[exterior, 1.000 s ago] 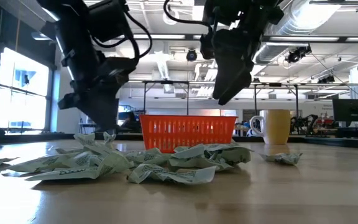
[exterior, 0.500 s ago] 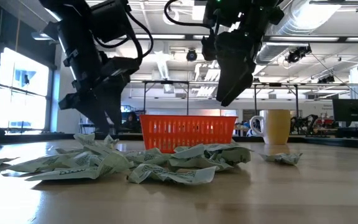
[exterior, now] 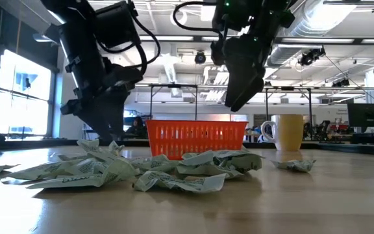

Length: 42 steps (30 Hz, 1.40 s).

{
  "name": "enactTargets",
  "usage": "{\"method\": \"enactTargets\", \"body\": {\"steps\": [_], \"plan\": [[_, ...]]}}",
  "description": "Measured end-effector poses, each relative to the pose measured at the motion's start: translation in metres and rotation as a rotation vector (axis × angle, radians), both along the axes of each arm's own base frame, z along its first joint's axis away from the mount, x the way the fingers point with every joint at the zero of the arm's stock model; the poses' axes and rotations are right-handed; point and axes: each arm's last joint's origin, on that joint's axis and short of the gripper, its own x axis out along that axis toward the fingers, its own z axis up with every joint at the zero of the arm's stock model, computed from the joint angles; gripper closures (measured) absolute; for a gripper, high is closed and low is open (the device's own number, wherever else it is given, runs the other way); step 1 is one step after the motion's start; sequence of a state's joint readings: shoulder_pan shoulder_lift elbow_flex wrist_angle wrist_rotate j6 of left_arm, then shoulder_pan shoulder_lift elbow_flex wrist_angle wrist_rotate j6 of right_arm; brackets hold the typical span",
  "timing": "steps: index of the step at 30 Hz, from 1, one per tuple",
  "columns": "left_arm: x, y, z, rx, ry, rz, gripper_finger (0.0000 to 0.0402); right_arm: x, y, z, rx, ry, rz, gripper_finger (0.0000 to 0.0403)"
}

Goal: Pick and place Stevia / Truvia into bins
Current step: Put the stevia packet into the orange bin

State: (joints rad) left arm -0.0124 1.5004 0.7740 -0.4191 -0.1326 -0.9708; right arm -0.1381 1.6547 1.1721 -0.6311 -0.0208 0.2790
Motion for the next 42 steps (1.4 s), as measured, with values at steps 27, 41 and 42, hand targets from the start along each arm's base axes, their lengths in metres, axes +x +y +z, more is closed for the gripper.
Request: {"method": "enactTargets", "body": {"steps": [27, 41, 42], "plan": [[0.011, -0.002, -0.013, -0.021, -0.013, -0.133, 0.0377, -0.001, -0.006, 0.0, -0.043, 0.003, -0.015, 0.0139], [0.023, -0.002, 0.051, 0.041, -0.234, -0.189, 0.0379, -0.014, 0.01, 0.02, -0.023, -0.012, 0.098, 0.0145], [0.026, -0.002, 0.063, 0.066, -0.28, -0.203, 0.0379, -0.018, 0.011, 0.023, -0.032, -0.001, 0.1, 0.0148]]}}
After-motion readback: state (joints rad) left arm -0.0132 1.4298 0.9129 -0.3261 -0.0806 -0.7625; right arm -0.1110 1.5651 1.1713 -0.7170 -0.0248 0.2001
